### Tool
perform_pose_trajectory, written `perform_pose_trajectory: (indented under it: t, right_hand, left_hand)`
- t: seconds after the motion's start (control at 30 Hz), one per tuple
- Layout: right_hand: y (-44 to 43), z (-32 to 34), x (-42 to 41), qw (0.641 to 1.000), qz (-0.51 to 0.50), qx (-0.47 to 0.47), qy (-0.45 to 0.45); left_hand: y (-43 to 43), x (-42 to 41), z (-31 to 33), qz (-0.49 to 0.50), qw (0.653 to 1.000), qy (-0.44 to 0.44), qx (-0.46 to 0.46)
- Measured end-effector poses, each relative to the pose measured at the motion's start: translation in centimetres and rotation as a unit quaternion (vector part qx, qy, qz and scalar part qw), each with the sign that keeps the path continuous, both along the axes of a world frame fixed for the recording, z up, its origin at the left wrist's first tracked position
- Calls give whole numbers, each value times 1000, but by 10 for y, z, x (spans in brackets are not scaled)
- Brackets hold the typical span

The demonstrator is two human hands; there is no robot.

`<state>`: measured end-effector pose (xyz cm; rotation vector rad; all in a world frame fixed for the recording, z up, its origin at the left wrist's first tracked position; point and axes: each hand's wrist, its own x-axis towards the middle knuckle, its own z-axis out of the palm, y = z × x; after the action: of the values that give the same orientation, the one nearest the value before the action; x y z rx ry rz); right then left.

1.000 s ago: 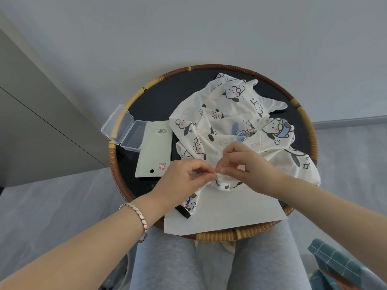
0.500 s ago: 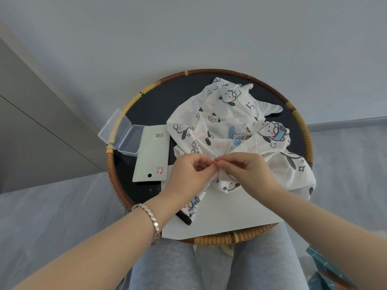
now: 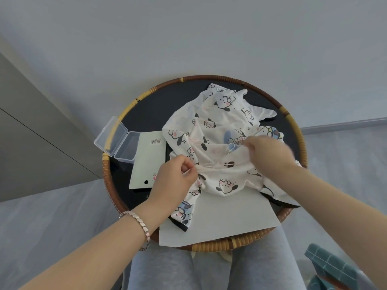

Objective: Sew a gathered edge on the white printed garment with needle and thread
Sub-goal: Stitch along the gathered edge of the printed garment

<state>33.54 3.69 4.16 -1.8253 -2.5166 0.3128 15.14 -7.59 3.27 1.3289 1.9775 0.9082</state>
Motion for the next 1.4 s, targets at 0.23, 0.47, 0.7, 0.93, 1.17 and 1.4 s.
perform_pose_trajectory:
  t: [0.23,0.47,0.7,0.93,1.17,1.4]
  right_hand:
    - [-2,16,-5,983,-42,-36,175]
    - [-35,11,-45,959,94,-180,199]
    - [-44,8,-41,951,104,-209,205]
    - [-45,0,-35,917,13,-210,340]
    - [-44,2,-31,895,20,-310,319]
    - [-43,8,-29,903,70,-346,244]
  left_hand:
    - [0,2,-2,1,1000,5,-1]
    - [0,3,1,-9,1000,-25,2]
    - [1,5,2,-15,999,-33,3]
    - [3,7,0,28,996,-86,9]
    - [0,8,2,-21,998,-62,12]
    - [-3,11,5,-39,998,-35,18]
